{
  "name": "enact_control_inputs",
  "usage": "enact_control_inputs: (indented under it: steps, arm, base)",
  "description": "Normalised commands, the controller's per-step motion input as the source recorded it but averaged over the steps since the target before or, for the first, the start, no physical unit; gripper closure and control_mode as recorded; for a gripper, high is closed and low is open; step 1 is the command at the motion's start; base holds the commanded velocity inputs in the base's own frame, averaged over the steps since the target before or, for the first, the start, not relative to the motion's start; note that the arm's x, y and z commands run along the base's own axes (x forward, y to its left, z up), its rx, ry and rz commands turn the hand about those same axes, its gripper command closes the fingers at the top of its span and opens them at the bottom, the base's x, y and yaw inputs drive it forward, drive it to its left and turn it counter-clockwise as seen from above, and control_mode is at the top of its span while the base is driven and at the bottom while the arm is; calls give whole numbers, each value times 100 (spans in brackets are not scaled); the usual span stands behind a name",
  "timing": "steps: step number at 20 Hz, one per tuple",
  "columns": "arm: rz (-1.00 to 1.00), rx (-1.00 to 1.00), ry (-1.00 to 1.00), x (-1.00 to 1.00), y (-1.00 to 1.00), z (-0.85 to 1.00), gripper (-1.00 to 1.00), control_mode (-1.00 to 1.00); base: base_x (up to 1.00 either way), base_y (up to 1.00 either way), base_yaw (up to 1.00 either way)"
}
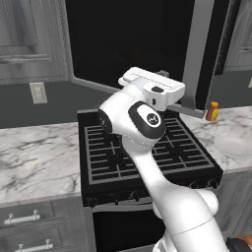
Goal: Pick the sweet potato from the counter and place it in the microwave. Then turn on the microwave.
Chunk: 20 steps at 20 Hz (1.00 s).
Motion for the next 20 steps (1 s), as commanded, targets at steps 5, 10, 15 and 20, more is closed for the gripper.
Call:
enact_control_inputs:
  steps: [5, 10, 15, 20]
  arm:
    - [5, -1, 4, 33, -20, 31, 100, -100]
    - [5, 0, 12, 25, -19, 18, 100, -100]
    - [5, 0, 14, 18, -17, 18, 100, -100]
    - [5, 0, 13, 22, -17, 17, 100, -100]
  base:
    - [0, 0, 0]
    - [0, 0, 0]
    - [0, 0, 0]
    - [0, 0, 0]
